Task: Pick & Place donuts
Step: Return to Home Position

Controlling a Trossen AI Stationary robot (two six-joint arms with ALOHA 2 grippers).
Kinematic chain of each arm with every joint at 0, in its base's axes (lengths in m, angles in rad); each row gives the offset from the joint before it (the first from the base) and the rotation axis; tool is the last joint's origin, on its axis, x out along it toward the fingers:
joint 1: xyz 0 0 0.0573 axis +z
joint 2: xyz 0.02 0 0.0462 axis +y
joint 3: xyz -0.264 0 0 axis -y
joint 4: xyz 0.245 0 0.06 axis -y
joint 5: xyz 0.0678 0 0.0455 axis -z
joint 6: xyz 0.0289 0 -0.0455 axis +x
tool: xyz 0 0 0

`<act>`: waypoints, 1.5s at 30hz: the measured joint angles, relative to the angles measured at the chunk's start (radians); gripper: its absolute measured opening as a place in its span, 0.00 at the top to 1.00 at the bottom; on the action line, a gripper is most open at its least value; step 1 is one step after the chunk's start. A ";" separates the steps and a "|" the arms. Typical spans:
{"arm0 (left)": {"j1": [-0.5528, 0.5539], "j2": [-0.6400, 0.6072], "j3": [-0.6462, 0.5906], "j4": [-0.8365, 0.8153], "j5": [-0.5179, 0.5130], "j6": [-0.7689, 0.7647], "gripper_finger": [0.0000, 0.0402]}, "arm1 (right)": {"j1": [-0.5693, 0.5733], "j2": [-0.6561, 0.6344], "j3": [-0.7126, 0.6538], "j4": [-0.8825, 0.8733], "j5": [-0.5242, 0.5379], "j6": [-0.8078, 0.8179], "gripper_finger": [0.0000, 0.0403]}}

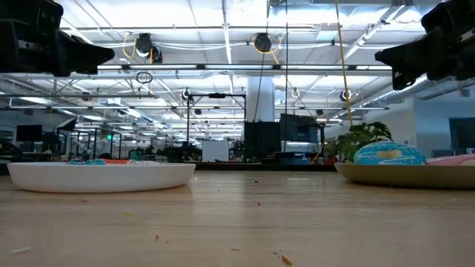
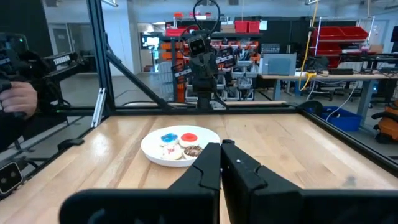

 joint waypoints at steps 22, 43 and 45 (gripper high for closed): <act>0.017 0.000 0.000 -0.010 0.003 -0.017 0.90 | 0.000 0.000 0.000 -0.009 0.057 -0.006 1.00; 0.017 0.000 0.000 -0.008 0.002 -0.016 0.90 | 0.000 0.000 0.000 -0.006 0.054 -0.007 1.00; 0.017 0.000 0.000 -0.008 0.002 -0.013 0.90 | 0.000 0.000 0.000 -0.006 0.054 -0.007 1.00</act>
